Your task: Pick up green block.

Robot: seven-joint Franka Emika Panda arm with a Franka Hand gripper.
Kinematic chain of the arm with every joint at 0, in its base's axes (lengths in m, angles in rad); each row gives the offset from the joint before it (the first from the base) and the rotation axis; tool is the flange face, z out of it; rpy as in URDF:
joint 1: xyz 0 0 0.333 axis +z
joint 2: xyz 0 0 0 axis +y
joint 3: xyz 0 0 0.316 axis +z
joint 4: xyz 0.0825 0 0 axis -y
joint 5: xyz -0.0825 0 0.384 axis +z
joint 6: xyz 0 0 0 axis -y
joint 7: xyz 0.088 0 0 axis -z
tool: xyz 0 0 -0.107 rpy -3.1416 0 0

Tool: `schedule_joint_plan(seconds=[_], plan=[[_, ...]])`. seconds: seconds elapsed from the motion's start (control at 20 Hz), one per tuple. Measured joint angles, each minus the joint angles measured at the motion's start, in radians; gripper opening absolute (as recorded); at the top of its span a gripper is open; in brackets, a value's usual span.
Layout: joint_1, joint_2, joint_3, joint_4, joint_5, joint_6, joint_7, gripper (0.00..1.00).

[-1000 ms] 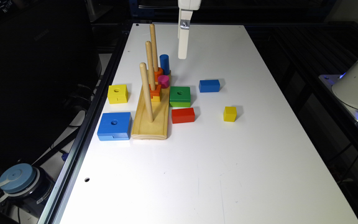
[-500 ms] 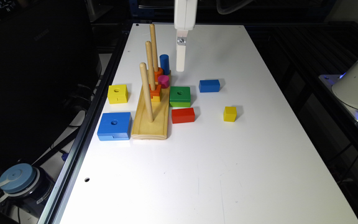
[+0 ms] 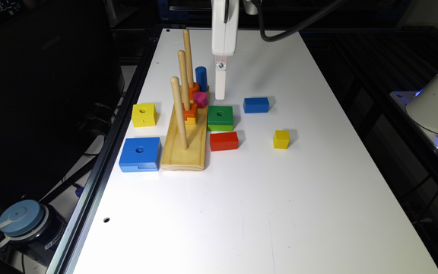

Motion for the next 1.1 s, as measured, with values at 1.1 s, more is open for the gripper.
schedule_joint_plan(seconds=[1.1], plan=[[0.0, 0.076, -0.005, -0.002, -0.0379, 0.058, 0.024, 1.0]])
